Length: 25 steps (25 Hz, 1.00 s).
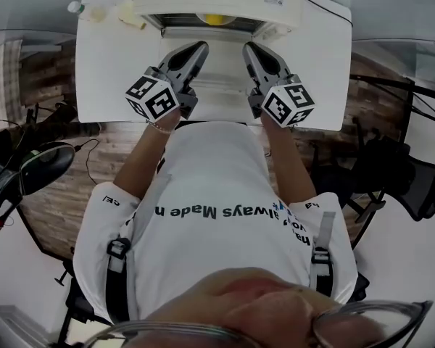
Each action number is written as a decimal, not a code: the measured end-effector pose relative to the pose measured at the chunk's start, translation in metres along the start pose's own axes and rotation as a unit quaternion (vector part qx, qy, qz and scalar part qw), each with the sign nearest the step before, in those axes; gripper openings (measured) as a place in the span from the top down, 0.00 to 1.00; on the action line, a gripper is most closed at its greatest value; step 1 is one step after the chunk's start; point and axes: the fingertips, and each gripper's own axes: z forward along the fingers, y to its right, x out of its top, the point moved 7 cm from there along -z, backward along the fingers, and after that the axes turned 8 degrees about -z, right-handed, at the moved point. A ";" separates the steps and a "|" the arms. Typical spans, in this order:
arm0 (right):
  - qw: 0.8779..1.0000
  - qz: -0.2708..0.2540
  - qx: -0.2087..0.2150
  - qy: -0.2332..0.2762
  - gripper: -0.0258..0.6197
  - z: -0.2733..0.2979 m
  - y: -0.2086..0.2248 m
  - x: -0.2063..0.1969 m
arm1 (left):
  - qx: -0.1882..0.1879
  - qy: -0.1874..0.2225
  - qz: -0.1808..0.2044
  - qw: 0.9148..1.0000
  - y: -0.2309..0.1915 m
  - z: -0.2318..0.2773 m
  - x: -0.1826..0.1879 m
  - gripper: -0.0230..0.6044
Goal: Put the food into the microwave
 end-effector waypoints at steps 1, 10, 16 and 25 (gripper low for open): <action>1.000 -0.021 -0.002 0.001 0.92 -0.004 -0.004 0.006 | 0.002 0.001 0.023 1.000 0.007 -0.002 0.003 0.94; 0.990 -0.142 -0.011 0.009 0.92 -0.033 -0.042 0.051 | 0.004 0.021 0.120 0.993 0.056 -0.015 0.024 0.94; 0.984 -0.175 -0.013 0.018 0.92 -0.049 -0.066 0.075 | -0.002 0.035 0.148 0.988 0.081 -0.026 0.035 0.94; 0.980 -0.196 -0.010 0.033 0.92 -0.066 -0.093 0.099 | -0.008 0.050 0.183 0.982 0.119 -0.047 0.045 0.94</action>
